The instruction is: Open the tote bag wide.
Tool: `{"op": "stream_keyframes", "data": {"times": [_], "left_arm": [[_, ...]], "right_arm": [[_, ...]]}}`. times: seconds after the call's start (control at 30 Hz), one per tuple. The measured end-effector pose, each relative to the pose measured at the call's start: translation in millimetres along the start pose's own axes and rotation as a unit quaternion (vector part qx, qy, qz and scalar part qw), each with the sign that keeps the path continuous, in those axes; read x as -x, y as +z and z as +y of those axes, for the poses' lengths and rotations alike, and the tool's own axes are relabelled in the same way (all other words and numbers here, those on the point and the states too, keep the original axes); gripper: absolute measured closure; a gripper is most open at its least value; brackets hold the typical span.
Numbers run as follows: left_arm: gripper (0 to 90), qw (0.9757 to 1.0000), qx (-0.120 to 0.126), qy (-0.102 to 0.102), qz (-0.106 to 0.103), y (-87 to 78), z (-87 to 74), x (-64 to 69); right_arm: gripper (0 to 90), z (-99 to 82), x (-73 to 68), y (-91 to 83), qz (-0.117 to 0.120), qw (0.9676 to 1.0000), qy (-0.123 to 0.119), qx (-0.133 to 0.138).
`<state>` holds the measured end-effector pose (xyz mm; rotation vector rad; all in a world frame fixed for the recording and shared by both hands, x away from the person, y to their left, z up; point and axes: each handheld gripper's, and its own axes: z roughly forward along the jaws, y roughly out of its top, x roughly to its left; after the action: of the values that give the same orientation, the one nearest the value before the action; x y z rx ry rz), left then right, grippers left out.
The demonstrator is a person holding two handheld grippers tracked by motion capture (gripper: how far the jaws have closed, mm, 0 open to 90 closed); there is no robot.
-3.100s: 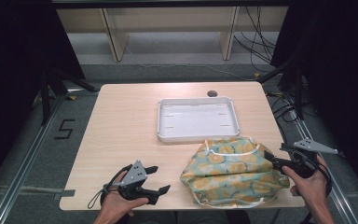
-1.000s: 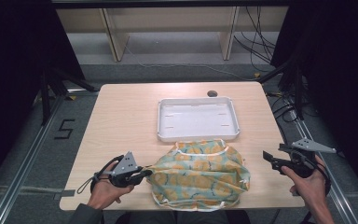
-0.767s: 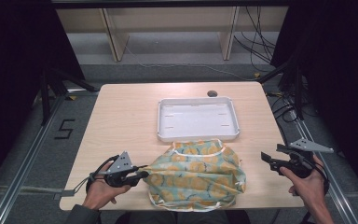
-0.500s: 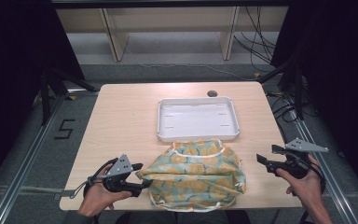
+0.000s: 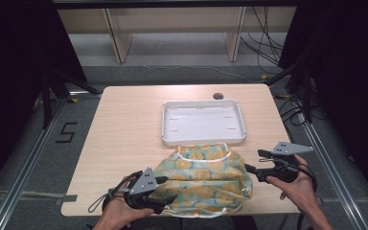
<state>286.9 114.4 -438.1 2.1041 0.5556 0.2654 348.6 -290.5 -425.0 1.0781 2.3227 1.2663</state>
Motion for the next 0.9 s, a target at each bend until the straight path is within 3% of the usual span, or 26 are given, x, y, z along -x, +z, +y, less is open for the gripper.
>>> {"op": "stream_keyframes", "data": {"times": [0.13,0.27,0.33,0.37,0.4,0.5,0.53,0.57,0.6,0.63,0.67,0.7,0.77,0.8,0.83,0.9], "left_arm": [[37.7,1.0000,0.003,0.002,0.007,8.5,1.8,-1.2],[41.0,0.9999,-0.001,0.011,0.011,17.6,2.4,-1.8],[41.9,0.9998,-0.005,0.013,0.012,19.5,2.6,-2.1],[45.2,0.9997,-0.013,0.015,0.011,21.0,2.7,-2.4],[45.2,0.9998,-0.006,0.013,0.016,24.2,2.4,-2.1],[52.4,0.9995,-0.018,0.025,0.007,30.4,4.3,-3.0],[54.1,0.9995,-0.013,0.026,0.012,33.0,4.3,-2.4],[55.4,0.9996,-0.017,0.021,0.010,35.0,5.3,-1.5],[58.1,0.9992,-0.021,0.032,0.008,36.2,6.1,-2.2],[62.1,0.9992,-0.021,0.034,0.001,38.2,7.7,-1.7],[63.6,0.9992,-0.021,0.034,0.001,38.2,7.7,-1.7],[65.3,0.9991,-0.014,0.040,-0.005,40.6,9.4,-1.8],[66.6,0.9986,-0.026,0.045,-0.003,40.1,9.6,-1.8],[67.8,0.9990,-0.022,0.038,-0.008,41.7,9.5,-1.0],[69.5,0.9990,-0.021,0.038,-0.006,42.8,8.9,-0.7],[78.1,0.9981,-0.029,0.053,-0.010,43.6,9.5,-2.7]], "right_arm": [[27.2,10.0,-9.6,9.8,0.019,0.9995,-0.024,0.007],[34.0,22.6,-26.1,24.4,0.064,0.9966,-0.052,-0.009],[35.0,24.4,-30.0,28.8,0.072,0.9955,-0.061,-0.010],[38.9,29.2,-35.7,36.1,0.088,0.9923,-0.084,-0.023],[38.9,29.2,-35.7,36.1,0.088,0.9923,-0.084,-0.023],[42.2,33.7,-48.4,48.5,0.110,0.9879,-0.104,-0.036],[43.9,36.5,-51.8,53.6,0.121,0.9843,-0.120,-0.043],[44.7,37.5,-55.1,55.1,0.123,0.9838,-0.118,-0.055],[45.5,38.9,-58.7,59.1,0.126,0.9824,-0.123,-0.060],[48.0,41.1,-64.3,67.5,0.138,0.9783,-0.137,-0.072],[48.0,41.1,-64.3,67.5,0.138,0.9783,-0.137,-0.072],[51.3,41.2,-67.3,76.3,0.144,0.9743,-0.153,-0.081],[52.5,41.3,-68.2,78.3,0.145,0.9731,-0.155,-0.090],[54.3,40.9,-69.9,81.6,0.140,0.9730,-0.155,-0.097],[57.2,41.0,-70.0,83.8,0.148,0.9710,-0.153,-0.109],[69.5,41.6,-70.5,88.4,0.149,0.9705,-0.155,-0.110]]}}
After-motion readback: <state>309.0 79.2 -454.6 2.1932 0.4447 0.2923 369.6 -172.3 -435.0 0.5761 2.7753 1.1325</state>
